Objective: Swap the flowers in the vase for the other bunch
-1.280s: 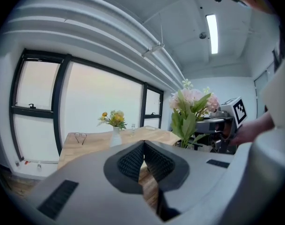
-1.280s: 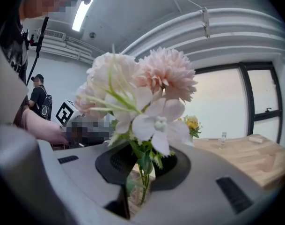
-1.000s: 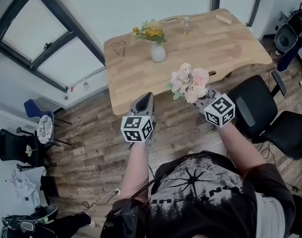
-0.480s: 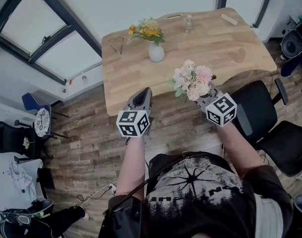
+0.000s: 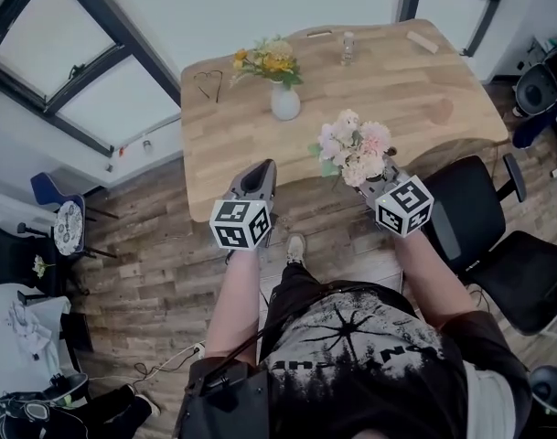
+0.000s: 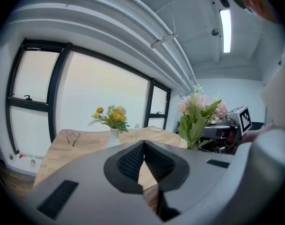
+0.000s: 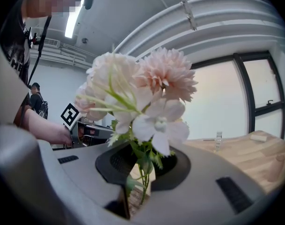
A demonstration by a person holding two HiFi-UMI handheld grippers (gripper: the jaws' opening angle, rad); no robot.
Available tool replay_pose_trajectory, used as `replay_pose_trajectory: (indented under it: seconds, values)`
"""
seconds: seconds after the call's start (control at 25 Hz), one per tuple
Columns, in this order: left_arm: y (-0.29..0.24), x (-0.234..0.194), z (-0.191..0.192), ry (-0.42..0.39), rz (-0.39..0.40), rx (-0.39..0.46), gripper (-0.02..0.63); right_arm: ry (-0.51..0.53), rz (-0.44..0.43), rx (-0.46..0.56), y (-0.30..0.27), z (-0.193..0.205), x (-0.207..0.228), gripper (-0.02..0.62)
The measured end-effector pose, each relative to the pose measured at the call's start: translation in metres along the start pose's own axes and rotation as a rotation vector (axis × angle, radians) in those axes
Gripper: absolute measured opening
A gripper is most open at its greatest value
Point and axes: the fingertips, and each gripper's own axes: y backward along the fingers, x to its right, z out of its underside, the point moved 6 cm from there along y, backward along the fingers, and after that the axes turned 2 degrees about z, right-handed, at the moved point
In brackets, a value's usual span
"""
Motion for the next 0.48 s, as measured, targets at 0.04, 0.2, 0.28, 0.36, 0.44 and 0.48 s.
replay_pose_trajectory:
  seconds: [0.04, 0.2, 0.28, 0.36, 0.44, 0.48]
  values:
    - [-0.005, -0.005, -0.001, 0.009, 0.010, 0.003, 0.014, 0.001, 0.005, -0.001, -0.006, 0.000, 0.003, 0.074]
    - [-0.028, -0.027, -0.005, 0.071, 0.069, 0.021, 0.014, 0.003, 0.038, -0.008, -0.028, -0.001, 0.017, 0.074]
    - [-0.038, -0.042, -0.010, 0.072, 0.085, 0.016, 0.014, 0.003, 0.059, -0.013, -0.041, -0.002, 0.024, 0.074]
    - [-0.048, -0.058, -0.016, 0.059, 0.096, 0.008, 0.014, 0.000, 0.078, -0.015, -0.054, -0.004, 0.029, 0.074]
    - [-0.057, -0.074, -0.024, 0.051, 0.105, 0.006, 0.014, -0.005, 0.097, -0.014, -0.067, -0.007, 0.034, 0.074]
    - [-0.061, -0.082, -0.027, 0.048, 0.110, 0.006, 0.014, -0.009, 0.107, -0.012, -0.074, -0.008, 0.037, 0.074]
